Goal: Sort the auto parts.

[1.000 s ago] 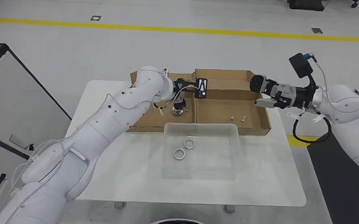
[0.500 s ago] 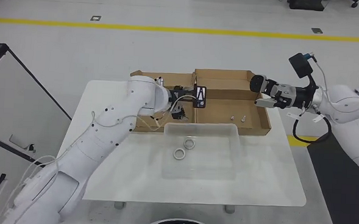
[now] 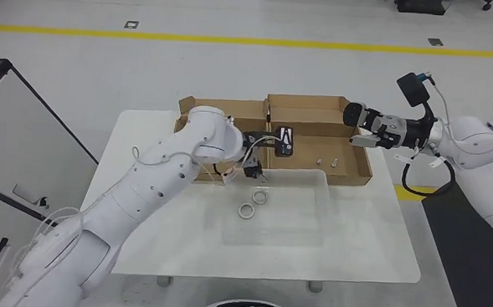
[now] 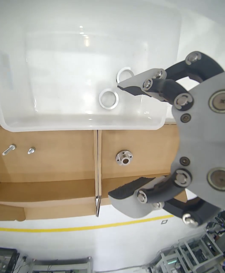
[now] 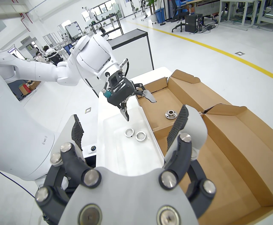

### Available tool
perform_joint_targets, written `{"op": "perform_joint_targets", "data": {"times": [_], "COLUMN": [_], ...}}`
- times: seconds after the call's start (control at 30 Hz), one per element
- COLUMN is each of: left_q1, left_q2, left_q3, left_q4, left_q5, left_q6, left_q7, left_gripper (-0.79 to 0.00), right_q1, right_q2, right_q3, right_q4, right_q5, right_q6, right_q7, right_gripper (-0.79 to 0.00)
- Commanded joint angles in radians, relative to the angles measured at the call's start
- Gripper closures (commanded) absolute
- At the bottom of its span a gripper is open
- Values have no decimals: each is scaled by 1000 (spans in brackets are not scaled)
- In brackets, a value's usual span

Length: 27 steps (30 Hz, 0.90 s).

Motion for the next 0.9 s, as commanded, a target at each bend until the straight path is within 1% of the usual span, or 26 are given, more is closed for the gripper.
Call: {"op": "perform_joint_targets", "data": {"times": [0.0,0.13,0.17,0.4,0.47,0.5,0.6,0.7,0.73,0.8,0.83,0.87], "left_q1": [-48,-145,-170,-166,-157,-154,-167,-183,-189,-203,-211,-216], "left_q2": [6,24,29,29,28,26,22,14,11,5,1,-2], "left_q3": [74,196,222,227,245,251,278,301,313,337,351,361], "left_q4": [-8,-16,-28,-24,-23,-21,-17,-34,-40,-44,-44,-40], "left_q5": [-90,-267,-299,-295,-275,-290,-313,-349,-362,-389,-397,-406], "left_q6": [61,177,186,189,197,195,211,225,229,241,244,244], "left_q7": [-59,-175,-185,-187,-195,-193,-209,-222,-227,-239,-241,-242], "left_gripper": [-785,-785,-785,-785,-785,-785,-785,-785,-730,-650,-573,-471], "right_q1": [0,0,0,0,0,0,0,0,0,0,0,0], "right_q2": [0,0,0,0,0,0,0,0,0,0,0,0], "right_q3": [0,0,0,0,0,0,0,0,0,0,0,0], "right_q4": [0,0,0,0,0,0,0,0,0,0,0,0], "right_q5": [0,0,0,0,0,0,0,0,0,0,0,0], "right_q6": [0,0,0,0,0,0,0,0,0,0,0,0], "right_q7": [0,0,0,0,0,0,0,0,0,0,0,0], "right_gripper": [-785,-785,-785,-785,-785,-785,-785,-785,-785,-785,-785,-785]}}
